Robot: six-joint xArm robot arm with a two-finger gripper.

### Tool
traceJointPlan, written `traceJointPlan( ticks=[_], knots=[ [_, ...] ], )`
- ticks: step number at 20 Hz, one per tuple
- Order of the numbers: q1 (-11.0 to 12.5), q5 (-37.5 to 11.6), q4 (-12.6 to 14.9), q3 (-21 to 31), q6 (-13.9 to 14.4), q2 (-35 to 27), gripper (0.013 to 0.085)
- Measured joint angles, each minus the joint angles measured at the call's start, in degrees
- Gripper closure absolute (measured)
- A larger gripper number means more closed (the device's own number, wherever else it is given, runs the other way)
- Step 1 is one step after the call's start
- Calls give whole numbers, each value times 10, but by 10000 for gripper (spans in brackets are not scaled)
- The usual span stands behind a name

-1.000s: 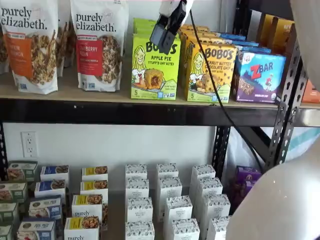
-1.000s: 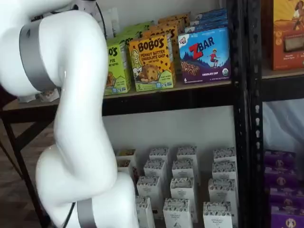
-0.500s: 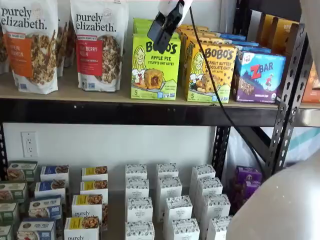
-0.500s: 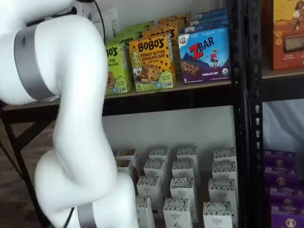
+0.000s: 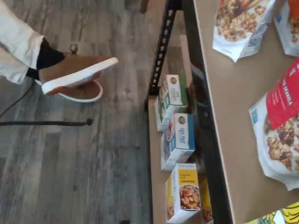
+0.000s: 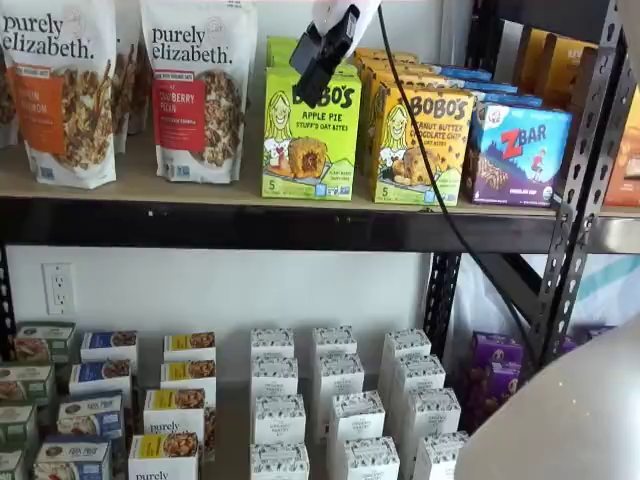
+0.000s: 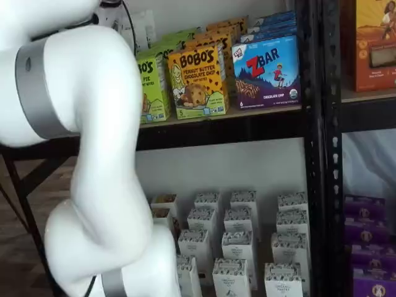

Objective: Pick the green box on the top shelf, the fourth from the left

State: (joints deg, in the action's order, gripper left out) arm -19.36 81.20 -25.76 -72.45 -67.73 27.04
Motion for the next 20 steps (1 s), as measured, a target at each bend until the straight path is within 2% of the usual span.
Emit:
traceJointPlan(
  ticks=[6,12,20],
  knots=[
    [-10,-28,5,9,6,0,130],
    [-11,-49,-1,4,5,-13,130],
    [-13,-82,5,-13,5,-37,130]
  ],
)
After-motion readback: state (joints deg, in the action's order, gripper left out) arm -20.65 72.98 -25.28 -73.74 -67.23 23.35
